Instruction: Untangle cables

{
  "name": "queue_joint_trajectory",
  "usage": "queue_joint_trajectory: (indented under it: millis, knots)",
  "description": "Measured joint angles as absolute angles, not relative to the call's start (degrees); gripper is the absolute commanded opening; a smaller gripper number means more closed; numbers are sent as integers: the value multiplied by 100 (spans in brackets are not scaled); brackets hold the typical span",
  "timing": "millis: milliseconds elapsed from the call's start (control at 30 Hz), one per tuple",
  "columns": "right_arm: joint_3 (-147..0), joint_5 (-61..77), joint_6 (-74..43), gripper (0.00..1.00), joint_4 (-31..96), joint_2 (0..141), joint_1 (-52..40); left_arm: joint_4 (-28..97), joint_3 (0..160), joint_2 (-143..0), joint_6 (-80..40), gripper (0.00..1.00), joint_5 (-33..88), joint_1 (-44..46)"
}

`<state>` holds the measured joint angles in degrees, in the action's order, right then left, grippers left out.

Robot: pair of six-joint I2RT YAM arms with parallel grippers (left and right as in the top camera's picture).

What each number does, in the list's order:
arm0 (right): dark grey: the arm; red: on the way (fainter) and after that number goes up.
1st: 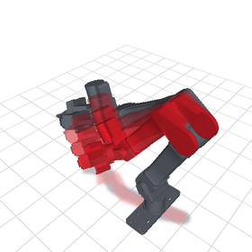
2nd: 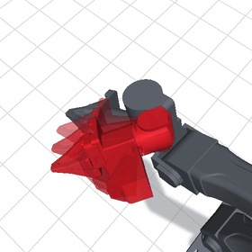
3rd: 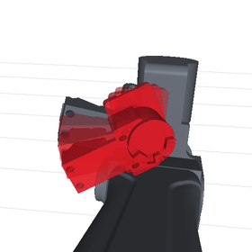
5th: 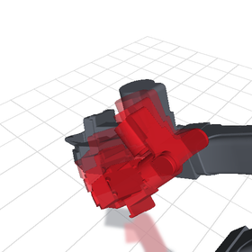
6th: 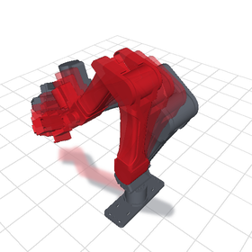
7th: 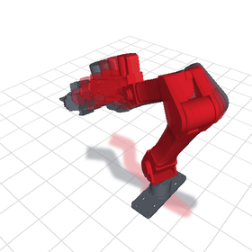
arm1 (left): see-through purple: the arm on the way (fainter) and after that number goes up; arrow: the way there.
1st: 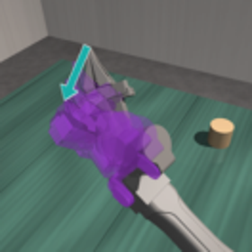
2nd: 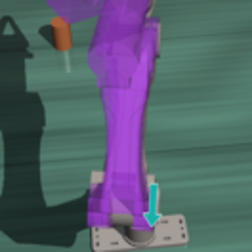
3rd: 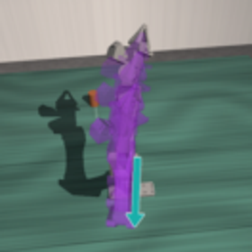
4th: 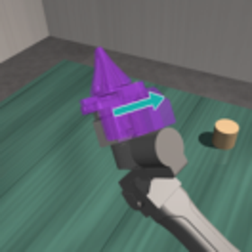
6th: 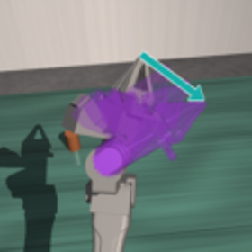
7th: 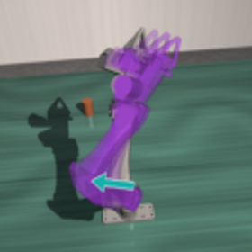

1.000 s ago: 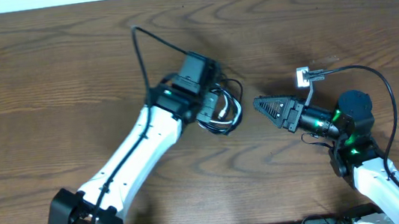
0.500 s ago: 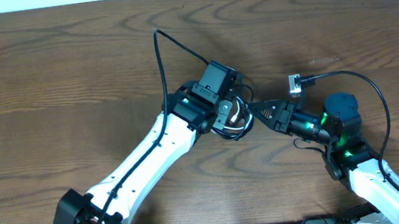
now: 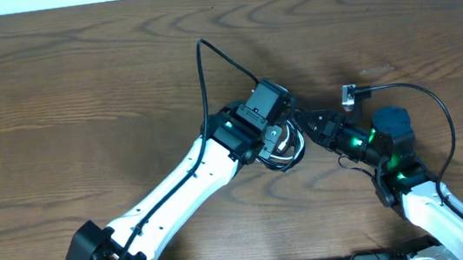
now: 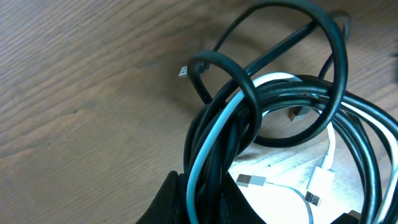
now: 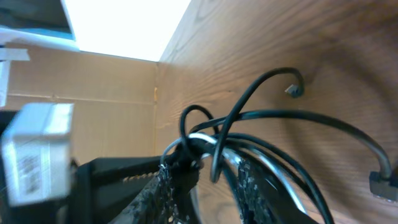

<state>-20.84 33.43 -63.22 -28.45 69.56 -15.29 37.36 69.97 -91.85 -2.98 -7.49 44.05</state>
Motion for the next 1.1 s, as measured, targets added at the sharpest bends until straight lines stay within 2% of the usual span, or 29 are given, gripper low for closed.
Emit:
queue_joint_trajectory:
  millis: [333, 367, 400, 500, 533, 800, 1100]
  knots:
    - [-2084, 3317, -6322, 31, -2845, 7085, -1529, 3745, 6997, -9185, -298, 7, -749, 4694]
    - [-2084, 3315, -6322, 29, -2845, 7085, -1529, 3745, 6997, -9185, -301, 8, -749, 4733]
    - [-2084, 3315, -6324, 20, -2842, 7085, -1529, 3745, 6997, -9185, -301, 8, -749, 4768]
    - [-2082, 3310, -6381, 3, -2834, 7085, -1531, 3747, 6997, -9185, -301, 8, -766, 4853]
    - [-2082, 3301, -6386, 1, -2823, 7087, -1531, 3752, 6997, -9185, -301, 8, -770, 4862]
    - [-2082, 3378, -6309, 1, -2834, 7087, -1531, 3752, 6997, -9185, -298, 8, -810, 4860]
    - [-2084, 4331, -5341, 1, -2847, 7087, -1531, 3715, 6997, -9185, -322, 8, -1234, 4606]
